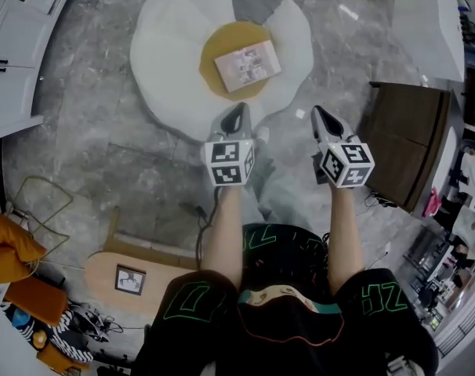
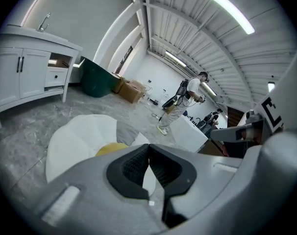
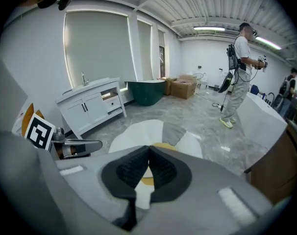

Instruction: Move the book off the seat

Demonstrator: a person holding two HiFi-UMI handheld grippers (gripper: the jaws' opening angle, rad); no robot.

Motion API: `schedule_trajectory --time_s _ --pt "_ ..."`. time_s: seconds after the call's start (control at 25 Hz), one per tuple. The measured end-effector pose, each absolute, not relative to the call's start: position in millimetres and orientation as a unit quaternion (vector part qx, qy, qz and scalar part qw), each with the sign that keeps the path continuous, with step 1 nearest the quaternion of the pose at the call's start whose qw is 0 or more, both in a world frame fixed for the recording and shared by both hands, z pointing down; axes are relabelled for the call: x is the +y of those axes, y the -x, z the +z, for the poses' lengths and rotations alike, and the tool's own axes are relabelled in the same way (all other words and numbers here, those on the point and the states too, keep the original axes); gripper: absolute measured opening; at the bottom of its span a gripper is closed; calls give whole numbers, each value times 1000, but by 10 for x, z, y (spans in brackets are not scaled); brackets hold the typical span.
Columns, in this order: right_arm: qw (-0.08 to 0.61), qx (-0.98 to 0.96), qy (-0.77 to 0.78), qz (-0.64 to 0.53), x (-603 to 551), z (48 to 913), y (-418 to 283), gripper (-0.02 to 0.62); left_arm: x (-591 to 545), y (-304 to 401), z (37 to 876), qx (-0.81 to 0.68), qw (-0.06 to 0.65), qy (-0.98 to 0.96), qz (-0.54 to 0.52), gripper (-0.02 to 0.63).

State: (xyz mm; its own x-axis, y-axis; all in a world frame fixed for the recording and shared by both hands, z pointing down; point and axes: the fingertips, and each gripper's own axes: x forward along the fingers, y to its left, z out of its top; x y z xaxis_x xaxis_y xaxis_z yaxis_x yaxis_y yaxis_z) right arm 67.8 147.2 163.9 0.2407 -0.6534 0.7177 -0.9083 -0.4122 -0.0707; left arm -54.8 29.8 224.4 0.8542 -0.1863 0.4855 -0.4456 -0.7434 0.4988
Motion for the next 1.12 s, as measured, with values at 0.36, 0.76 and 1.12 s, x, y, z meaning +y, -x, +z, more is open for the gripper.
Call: schedule_trajectory --time_s 0.36,0.76,1.12 --pt "207 -544 -721 374 1247 2592 -978 3 191 280 3235 -214 336 -889 227 12" --pt "200 -578 -683 399 901 3920 -1454 3 90 19 4423 -259 350 -857 276 12" --pt "233 -593 -649 415 848 4843 -2071 3 55 -202 5187 -299 348 -825 329 13"
